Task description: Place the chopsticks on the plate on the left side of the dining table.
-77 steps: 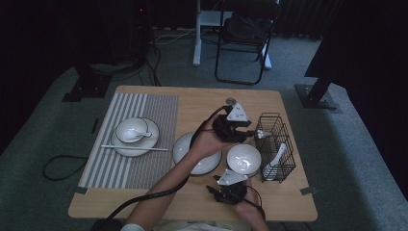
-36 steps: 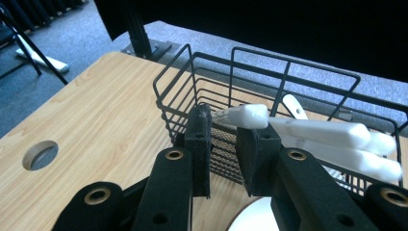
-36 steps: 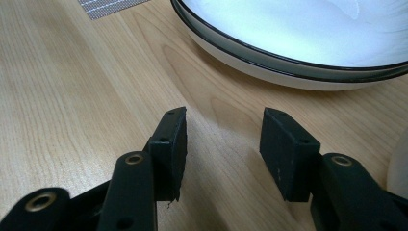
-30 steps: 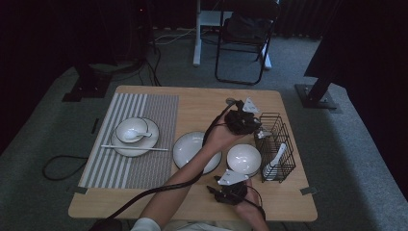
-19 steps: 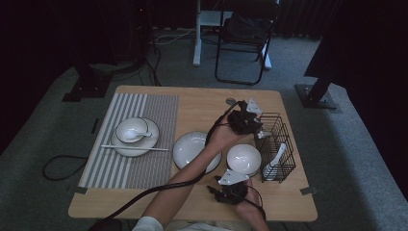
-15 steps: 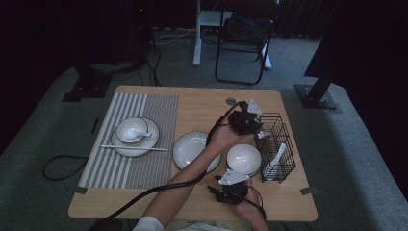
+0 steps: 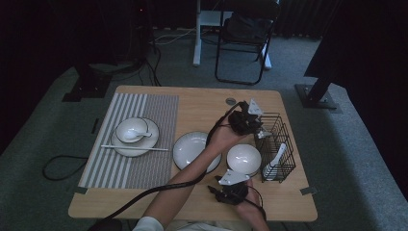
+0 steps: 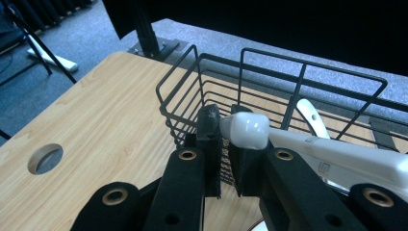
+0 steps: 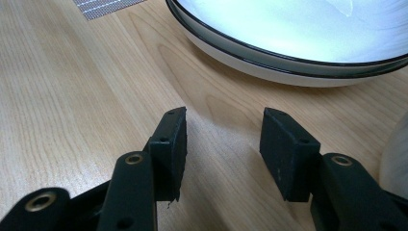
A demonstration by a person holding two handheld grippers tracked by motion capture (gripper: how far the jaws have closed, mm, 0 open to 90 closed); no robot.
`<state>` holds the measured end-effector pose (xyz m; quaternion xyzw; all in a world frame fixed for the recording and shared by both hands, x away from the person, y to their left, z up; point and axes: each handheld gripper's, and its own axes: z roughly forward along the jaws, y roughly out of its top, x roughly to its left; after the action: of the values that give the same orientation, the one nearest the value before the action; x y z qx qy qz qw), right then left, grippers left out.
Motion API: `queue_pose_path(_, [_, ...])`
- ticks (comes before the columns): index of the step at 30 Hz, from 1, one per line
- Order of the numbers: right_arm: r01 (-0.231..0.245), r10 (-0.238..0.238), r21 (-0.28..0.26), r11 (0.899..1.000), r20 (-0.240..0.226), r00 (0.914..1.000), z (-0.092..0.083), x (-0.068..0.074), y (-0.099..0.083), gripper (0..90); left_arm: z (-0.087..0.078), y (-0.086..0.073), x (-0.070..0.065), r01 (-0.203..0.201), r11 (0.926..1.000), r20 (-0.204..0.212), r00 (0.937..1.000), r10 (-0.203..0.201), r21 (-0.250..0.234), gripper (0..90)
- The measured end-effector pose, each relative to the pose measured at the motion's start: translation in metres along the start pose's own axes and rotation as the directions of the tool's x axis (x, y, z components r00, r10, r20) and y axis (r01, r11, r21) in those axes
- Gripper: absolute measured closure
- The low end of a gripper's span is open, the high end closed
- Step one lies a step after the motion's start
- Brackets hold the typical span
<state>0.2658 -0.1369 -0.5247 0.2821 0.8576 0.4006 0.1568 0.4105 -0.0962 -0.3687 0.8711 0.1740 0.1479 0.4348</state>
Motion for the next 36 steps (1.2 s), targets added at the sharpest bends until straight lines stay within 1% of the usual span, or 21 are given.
queue_pose_path(8, [-0.005, 0.005, 0.002, 1.0, -0.001, 1.0, 0.0, 0.0, 0.0, 51.8, -0.008, 0.002, -0.001, -0.02, 0.9997, -0.007, 0.9998, 0.02, -0.011, 84.2])
queue_pose_path(10, [0.0, 0.0, 0.0, 1.0, 0.0, 1.0, 0.0, 0.0, 0.0, 51.9, -0.013, 0.002, 0.001, -0.022, 0.9996, -0.013, 0.9997, 0.022, -0.02, 84.2])
queue_pose_path(13, [0.0, 0.0, 0.001, 1.0, 0.001, 1.0, 0.0, 0.0, 0.0, 51.9, -0.018, 0.002, 0.002, -0.017, 0.9993, -0.015, 0.9998, 0.016, -0.032, 84.2])
queue_pose_path(20, [0.001, -0.001, 0.001, 1.0, 0.001, 1.0, 0.0, 0.0, 0.0, 51.9, -0.031, -0.002, 0.006, -0.006, 0.9979, -0.004, 1.0, 0.006, -0.064, 84.2])
queue_pose_path(29, [0.001, -0.001, 0.003, 1.0, 0.0, 1.0, 0.001, 0.0, 0.0, 51.8, -0.046, -0.001, 0.008, -0.018, 0.9951, -0.008, 0.9998, 0.017, -0.097, 84.2])
queue_pose_path(33, [0.006, -0.006, 0.004, 1.0, 0.002, 1.0, 0.001, 0.0, 0.0, 51.8, -0.052, -0.001, 0.009, -0.013, 0.9934, -0.001, 0.9999, 0.013, -0.114, 84.2])
queue_pose_path(36, [0.001, -0.001, 0.003, 1.0, -0.001, 1.0, 0.001, 0.0, 0.0, 51.8, -0.057, -0.001, 0.011, -0.01, 0.9918, 0.006, 0.9999, 0.01, -0.127, 84.2])
